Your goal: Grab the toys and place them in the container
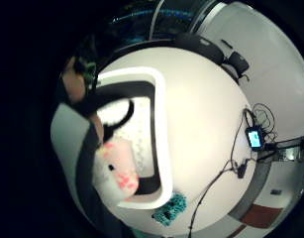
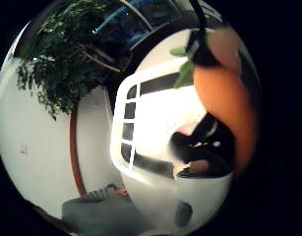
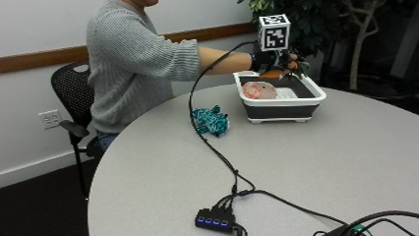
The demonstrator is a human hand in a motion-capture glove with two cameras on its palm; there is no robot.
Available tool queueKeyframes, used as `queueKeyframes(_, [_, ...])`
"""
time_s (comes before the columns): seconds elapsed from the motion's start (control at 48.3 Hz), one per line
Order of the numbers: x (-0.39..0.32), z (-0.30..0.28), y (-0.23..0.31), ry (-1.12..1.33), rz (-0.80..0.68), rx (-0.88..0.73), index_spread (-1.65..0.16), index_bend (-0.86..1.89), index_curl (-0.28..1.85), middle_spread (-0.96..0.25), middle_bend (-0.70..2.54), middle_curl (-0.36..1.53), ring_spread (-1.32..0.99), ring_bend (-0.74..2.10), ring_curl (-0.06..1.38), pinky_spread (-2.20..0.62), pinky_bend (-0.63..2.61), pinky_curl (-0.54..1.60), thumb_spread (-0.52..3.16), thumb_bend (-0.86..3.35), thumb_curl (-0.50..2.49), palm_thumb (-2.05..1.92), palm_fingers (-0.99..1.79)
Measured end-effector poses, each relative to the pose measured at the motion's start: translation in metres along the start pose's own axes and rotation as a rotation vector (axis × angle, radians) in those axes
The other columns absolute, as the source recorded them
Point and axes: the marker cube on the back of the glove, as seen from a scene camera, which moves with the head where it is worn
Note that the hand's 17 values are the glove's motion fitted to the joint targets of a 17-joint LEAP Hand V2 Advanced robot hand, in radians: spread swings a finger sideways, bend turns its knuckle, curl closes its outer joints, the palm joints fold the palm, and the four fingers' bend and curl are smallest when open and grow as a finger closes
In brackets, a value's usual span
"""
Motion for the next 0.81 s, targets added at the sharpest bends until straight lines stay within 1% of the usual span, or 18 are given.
queueKeyframes(0.021, [0.002, 0.002, 0.001, 0.000, 0.000, -0.030, -0.46, 0.15, 0.52, -0.21, 0.25, 0.41, -0.47, 0.98, 0.66, -0.46, 1.03, 0.49, 0.98, 0.20, 1.06, 0.47, 0.67])
queueKeyframes(0.041, [0.005, 0.004, 0.003, 0.001, -0.003, -0.056, -0.44, 0.04, 0.49, -0.21, 0.11, 0.38, -0.45, 0.98, 0.66, -0.46, 1.16, 0.53, 1.06, 0.16, 1.03, 0.37, 0.49])
queueKeyframes(0.062, [0.007, 0.005, 0.004, 0.003, -0.006, -0.075, -0.43, 0.06, 0.50, -0.21, 0.08, 0.37, -0.44, 1.00, 0.67, -0.45, 1.19, 0.53, 1.10, 0.12, 1.01, 0.28, 0.41])
queueKeyframes(0.083, [0.008, 0.006, 0.006, 0.004, -0.009, -0.087, -0.41, 0.06, 0.49, -0.20, 0.05, 0.35, -0.41, 0.86, 0.64, -0.39, 1.17, 0.53, 1.15, 0.10, 0.95, 0.24, 0.02])
queueKeyframes(0.104, [0.009, 0.007, 0.008, 0.006, -0.013, -0.093, -0.40, 0.10, 0.51, -0.19, 0.08, 0.36, -0.37, 0.82, 0.66, -0.35, 1.22, 0.58, 1.17, 0.07, 0.91, 0.19, -0.14])
queueKeyframes(0.124, [0.010, 0.007, 0.010, 0.008, -0.017, -0.093, -0.39, 0.09, 0.49, -0.18, 0.10, 0.35, -0.33, 0.72, 0.64, -0.30, 1.24, 0.58, 1.19, 0.02, 0.87, 0.13, -0.25])
queueKeyframes(0.145, [0.011, 0.007, 0.012, 0.011, -0.022, -0.092, -0.38, 0.07, 0.47, -0.17, 0.13, 0.34, -0.31, 0.64, 0.61, -0.26, 1.22, 0.55, 1.20, 0.00, 0.85, 0.09, -0.29])
queueKeyframes(0.228, [0.015, 0.005, 0.025, 0.015, -0.036, -0.083, -0.36, 0.08, 0.39, -0.15, 0.12, 0.31, -0.24, 0.48, 0.50, -0.17, 1.21, 0.50, 1.25, -0.03, 0.75, 0.02, -0.27])
queueKeyframes(0.311, [0.020, 0.000, 0.043, -0.004, -0.017, -0.067, -0.34, 0.10, 0.36, -0.14, 0.12, 0.29, -0.19, 0.41, 0.44, -0.11, 1.19, 0.47, 1.29, -0.03, 0.69, -0.01, -0.22])
queueKeyframes(0.477, [0.036, -0.009, 0.096, 0.017, -0.018, -0.072, -0.34, 0.13, 0.33, -0.14, 0.13, 0.27, -0.15, 0.37, 0.42, -0.04, 1.16, 0.44, 1.34, -0.02, 0.57, -0.03, -0.17])
queueKeyframes(0.58, [0.070, -0.023, 0.148, 0.150, -0.013, -0.086, -0.33, 0.13, 0.31, -0.13, 0.13, 0.26, -0.13, 0.36, 0.41, -0.01, 1.15, 0.43, 1.36, -0.02, 0.52, -0.03, -0.16])
queueKeyframes(0.663, [0.063, -0.028, 0.190, -0.016, -0.019, -0.069, -0.33, 0.14, 0.31, -0.13, 0.13, 0.26, -0.12, 0.35, 0.41, 0.00, 1.14, 0.41, 1.37, -0.03, 0.48, -0.03, -0.14])
queueKeyframes(0.808, [0.079, -0.027, 0.238, -0.021, -0.011, -0.058, -0.34, 0.18, 0.32, -0.13, 0.15, 0.25, -0.11, 0.34, 0.40, 0.01, 1.08, 0.39, 1.38, -0.03, 0.43, -0.03, -0.08])
